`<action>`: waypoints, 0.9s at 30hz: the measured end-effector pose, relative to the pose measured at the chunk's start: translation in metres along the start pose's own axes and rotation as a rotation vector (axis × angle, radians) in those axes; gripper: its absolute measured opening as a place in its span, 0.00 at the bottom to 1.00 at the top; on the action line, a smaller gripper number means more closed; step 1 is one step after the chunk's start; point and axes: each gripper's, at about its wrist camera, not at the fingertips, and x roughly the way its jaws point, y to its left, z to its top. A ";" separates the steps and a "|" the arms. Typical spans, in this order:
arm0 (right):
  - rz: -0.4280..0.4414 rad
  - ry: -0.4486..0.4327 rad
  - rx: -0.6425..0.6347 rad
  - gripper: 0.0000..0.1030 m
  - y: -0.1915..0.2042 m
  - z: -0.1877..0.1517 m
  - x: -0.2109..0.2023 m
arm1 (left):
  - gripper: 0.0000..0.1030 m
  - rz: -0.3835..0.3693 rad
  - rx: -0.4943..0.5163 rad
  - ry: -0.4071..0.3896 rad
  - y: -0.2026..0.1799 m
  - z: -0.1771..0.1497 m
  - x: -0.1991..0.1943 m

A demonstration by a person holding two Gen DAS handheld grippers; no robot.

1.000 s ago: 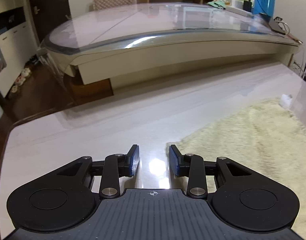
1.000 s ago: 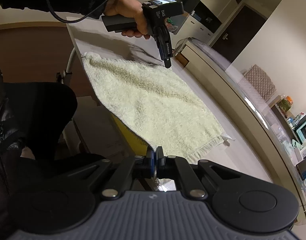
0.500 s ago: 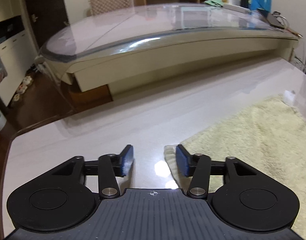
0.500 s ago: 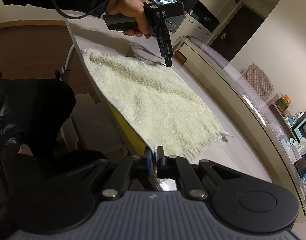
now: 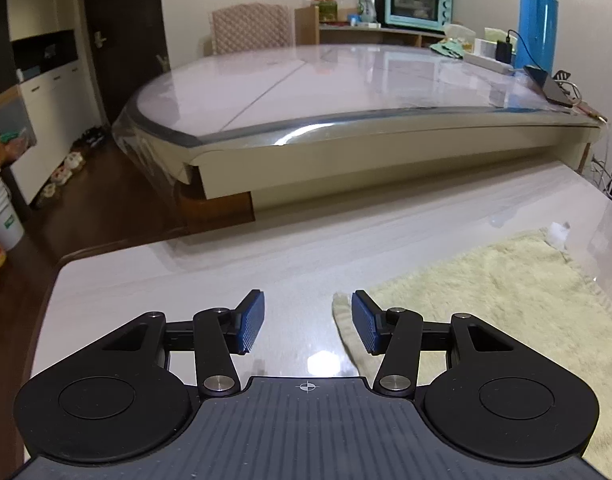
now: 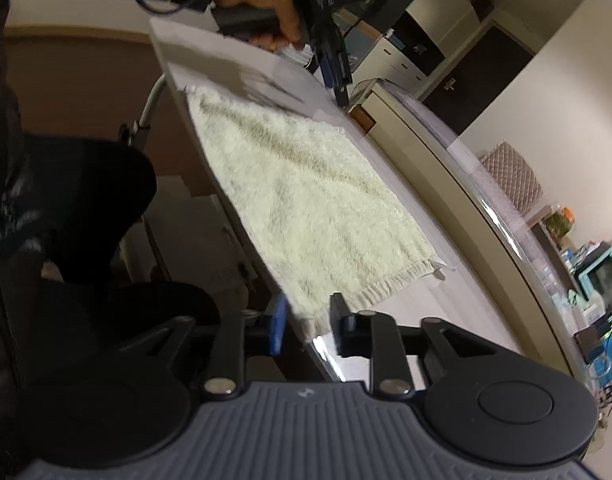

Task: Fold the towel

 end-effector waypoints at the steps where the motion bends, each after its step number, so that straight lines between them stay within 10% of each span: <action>1: -0.005 0.003 -0.020 0.28 0.003 -0.002 0.001 | 0.51 -0.002 -0.003 -0.001 0.000 -0.001 -0.003; 9: -0.058 -0.017 -0.195 0.37 0.023 -0.012 0.010 | 0.52 0.008 -0.040 -0.001 -0.002 -0.016 -0.024; 19: -0.057 -0.039 -0.206 0.08 0.021 -0.017 0.012 | 0.53 0.018 -0.047 -0.002 -0.009 -0.019 -0.034; 27: -0.091 -0.070 -0.208 0.06 0.006 -0.008 -0.006 | 0.54 0.038 0.105 0.016 -0.033 -0.028 -0.043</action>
